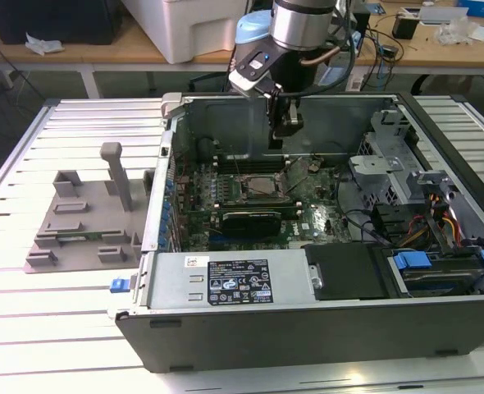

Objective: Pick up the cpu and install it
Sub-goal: 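Place the cpu into insertion slot, then close the cpu cover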

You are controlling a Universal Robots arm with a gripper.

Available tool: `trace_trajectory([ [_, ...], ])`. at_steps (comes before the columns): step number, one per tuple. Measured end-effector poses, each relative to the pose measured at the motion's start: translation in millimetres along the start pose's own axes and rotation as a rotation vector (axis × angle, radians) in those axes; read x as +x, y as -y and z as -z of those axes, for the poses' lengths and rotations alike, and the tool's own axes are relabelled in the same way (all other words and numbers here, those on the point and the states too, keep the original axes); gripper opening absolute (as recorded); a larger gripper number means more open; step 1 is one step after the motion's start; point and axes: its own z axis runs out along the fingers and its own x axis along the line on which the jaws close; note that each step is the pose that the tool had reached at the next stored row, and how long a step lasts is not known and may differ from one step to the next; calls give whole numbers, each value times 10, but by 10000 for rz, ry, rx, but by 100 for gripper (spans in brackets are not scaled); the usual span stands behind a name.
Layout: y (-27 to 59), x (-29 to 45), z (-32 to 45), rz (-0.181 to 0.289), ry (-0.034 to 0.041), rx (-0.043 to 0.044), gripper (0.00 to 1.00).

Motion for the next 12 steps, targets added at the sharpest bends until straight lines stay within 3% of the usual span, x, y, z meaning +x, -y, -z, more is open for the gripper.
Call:
trace_trajectory([
  [4,-1,0,5,1,3,1,11],
  [5,-58,-7,9,-3,3,14,11],
  [7,-298,-28,-23,-2,-12,128,11],
  [9,-496,-36,-71,-2,-19,185,11],
  [11,-672,-42,-125,-3,-23,226,11],
  [12,-721,-43,-141,-4,-25,233,11],
])
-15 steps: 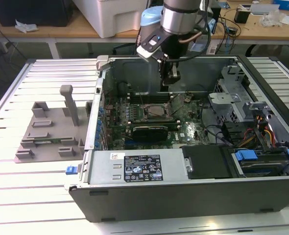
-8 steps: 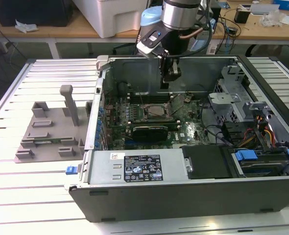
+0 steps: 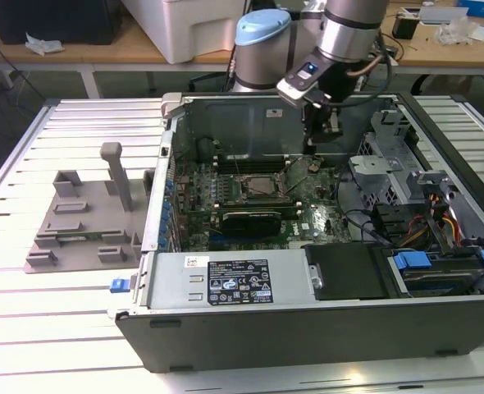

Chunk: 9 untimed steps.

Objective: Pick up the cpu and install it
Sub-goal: 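Close the cpu cover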

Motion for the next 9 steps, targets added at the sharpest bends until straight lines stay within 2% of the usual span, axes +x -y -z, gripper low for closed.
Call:
trace_trajectory([
  [2,-130,1,-46,-1,-1,13,11],
  [4,-199,4,-110,1,-2,15,11],
  [7,-201,5,-182,-2,-1,14,11],
  [8,-171,7,-243,0,-2,15,11],
  [9,-104,15,-280,1,0,16,11],
])
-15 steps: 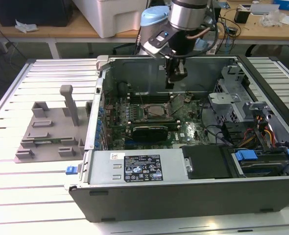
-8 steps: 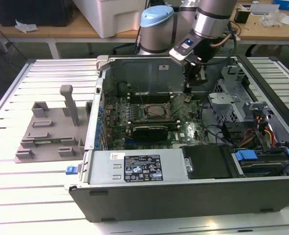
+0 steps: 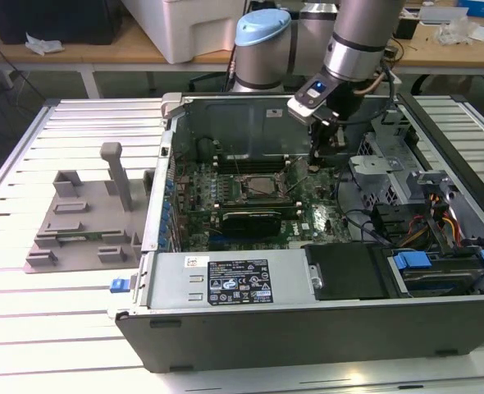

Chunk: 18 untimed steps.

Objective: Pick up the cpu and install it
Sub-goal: 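Close the cpu cover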

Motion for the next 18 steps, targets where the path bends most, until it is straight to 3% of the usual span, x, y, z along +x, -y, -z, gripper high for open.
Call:
trace_trajectory([
  [1,80,9,-16,1,-1,-2,11],
  [3,339,39,-44,1,2,-27,11],
  [6,582,67,-89,-1,3,-54,11],
  [8,758,87,-161,-1,6,-63,11],
  [10,851,98,-210,-1,5,-64,11],
  [12,1018,116,-297,1,6,-64,11],
  [15,1176,133,-380,1,6,-63,11],
  [18,1199,119,-447,0,5,-64,11],
])
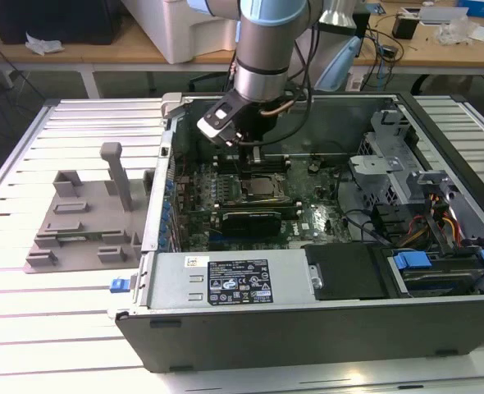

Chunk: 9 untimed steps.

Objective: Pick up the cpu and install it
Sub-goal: 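Close the cpu cover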

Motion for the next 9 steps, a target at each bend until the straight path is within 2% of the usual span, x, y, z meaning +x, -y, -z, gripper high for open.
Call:
trace_trajectory([
  [5,-9,-4,-112,2,5,3,11],
  [7,-25,-6,-120,0,5,8,11],
  [9,-84,-12,-117,9,-12,5,11],
])
